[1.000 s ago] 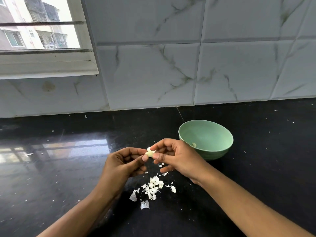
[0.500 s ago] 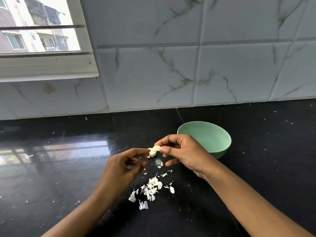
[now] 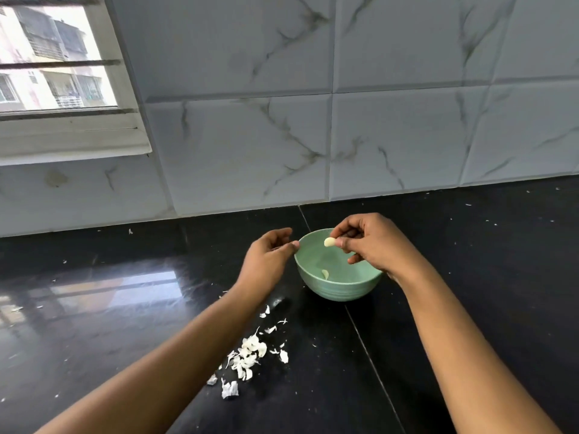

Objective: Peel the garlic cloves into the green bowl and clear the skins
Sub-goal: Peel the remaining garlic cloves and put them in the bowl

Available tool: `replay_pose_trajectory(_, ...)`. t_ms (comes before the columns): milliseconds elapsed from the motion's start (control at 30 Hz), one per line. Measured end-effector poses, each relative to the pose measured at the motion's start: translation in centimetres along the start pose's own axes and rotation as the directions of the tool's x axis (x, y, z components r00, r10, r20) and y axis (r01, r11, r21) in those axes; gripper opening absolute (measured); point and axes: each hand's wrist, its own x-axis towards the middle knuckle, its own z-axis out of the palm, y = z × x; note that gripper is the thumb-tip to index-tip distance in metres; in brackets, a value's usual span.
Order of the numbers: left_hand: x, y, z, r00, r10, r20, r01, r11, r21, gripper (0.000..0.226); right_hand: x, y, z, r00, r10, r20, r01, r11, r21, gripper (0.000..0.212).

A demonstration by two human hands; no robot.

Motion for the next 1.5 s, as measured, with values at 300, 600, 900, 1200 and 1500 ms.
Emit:
replay_pose_trajectory(300, 1.3, -1.8, 4.1, 0.989, -0.147, 0.024, 0.149, 0.974, -0.172, 0.035, 0.1, 0.5, -2.1, 1.000, -0.001, -0.030, -0.004, 0.986, -0.164, 0.007)
replay_pose_trajectory(600, 0.1, -2.8, 3.8, 0.985, 0.167, 0.048, -0.168, 0.986, 0.019, 0.058, -0.4, 0.4, -1.8, 0.985, 0.088, 0.149, -0.018, 0.909, -0.417, 0.014)
replay_pose_trajectory(900, 0.1, -2.0, 4.0, 0.990, 0.129, 0.058, -0.130, 0.991, 0.017, 0.055, -0.5, 0.2, -1.5, 0.996, 0.014, 0.087, 0.023, 0.907, -0.420, 0.019)
replay_pose_trajectory(1200, 1.9, -1.3, 2.9, 0.982, -0.122, 0.147, 0.127, 0.992, -0.024, 0.050, -1.1, -1.6, 2.3, 0.923, -0.310, -0.228, 0.245, 0.930, -0.275, 0.007)
replay_pose_trajectory(1500, -1.2, -3.7, -10.2, 0.997, 0.070, -0.034, -0.053, 0.928, 0.370, 0.017, -3.7, -1.4, 10.2, 0.946, -0.277, 0.168, 0.322, 0.861, -0.393, 0.018)
